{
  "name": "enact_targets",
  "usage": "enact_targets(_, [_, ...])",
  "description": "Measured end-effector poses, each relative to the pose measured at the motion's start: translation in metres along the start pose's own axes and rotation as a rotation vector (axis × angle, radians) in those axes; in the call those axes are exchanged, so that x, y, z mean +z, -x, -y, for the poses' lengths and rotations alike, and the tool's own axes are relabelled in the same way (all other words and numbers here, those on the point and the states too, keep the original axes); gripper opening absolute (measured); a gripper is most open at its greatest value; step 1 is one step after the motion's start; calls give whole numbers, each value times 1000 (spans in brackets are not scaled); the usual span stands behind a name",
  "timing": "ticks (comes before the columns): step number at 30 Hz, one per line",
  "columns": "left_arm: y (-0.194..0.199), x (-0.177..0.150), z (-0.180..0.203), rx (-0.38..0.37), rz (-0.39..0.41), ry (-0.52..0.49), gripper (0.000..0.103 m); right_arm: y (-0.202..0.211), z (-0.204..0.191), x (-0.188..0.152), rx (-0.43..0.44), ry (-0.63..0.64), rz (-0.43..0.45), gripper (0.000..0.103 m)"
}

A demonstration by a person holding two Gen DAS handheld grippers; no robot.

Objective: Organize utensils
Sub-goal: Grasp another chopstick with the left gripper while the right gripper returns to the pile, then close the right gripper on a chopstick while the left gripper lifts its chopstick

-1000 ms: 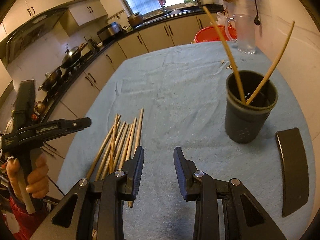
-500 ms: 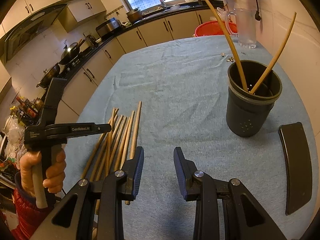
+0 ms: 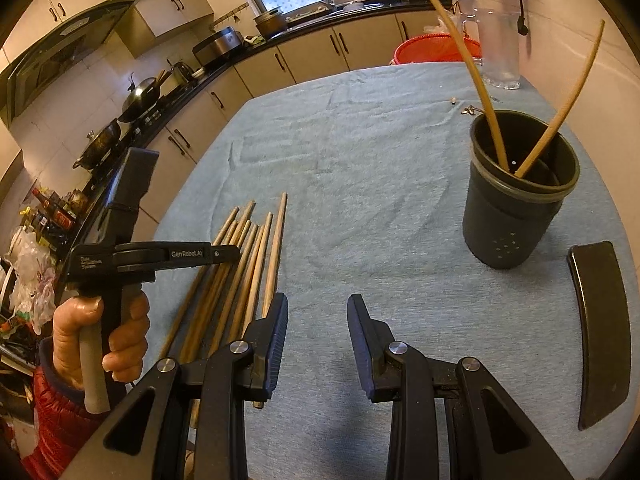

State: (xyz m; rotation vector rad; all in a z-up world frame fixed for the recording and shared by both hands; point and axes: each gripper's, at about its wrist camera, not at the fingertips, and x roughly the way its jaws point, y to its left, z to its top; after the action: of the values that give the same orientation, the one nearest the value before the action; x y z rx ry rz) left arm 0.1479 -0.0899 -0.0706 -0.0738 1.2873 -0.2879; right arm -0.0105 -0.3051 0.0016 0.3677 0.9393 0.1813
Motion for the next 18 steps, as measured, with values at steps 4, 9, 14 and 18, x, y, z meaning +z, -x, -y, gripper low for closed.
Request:
enact_targets(4, [16,-3,-9,-45,39,19,7,-9,-8,7,-4,17,-23,34])
enact_targets(9, [47,-7,-27,-80,99,40,7,-37,-23,24,21,42,-100,33])
enact_targets(14, [70,-11,-47,-97,144,56,7,-76,-34,41,-9,54,-168,27])
enact_targets(18, [73,-12,-56,-99,155,57,6,-106,-45,52,-51,79,-206,25])
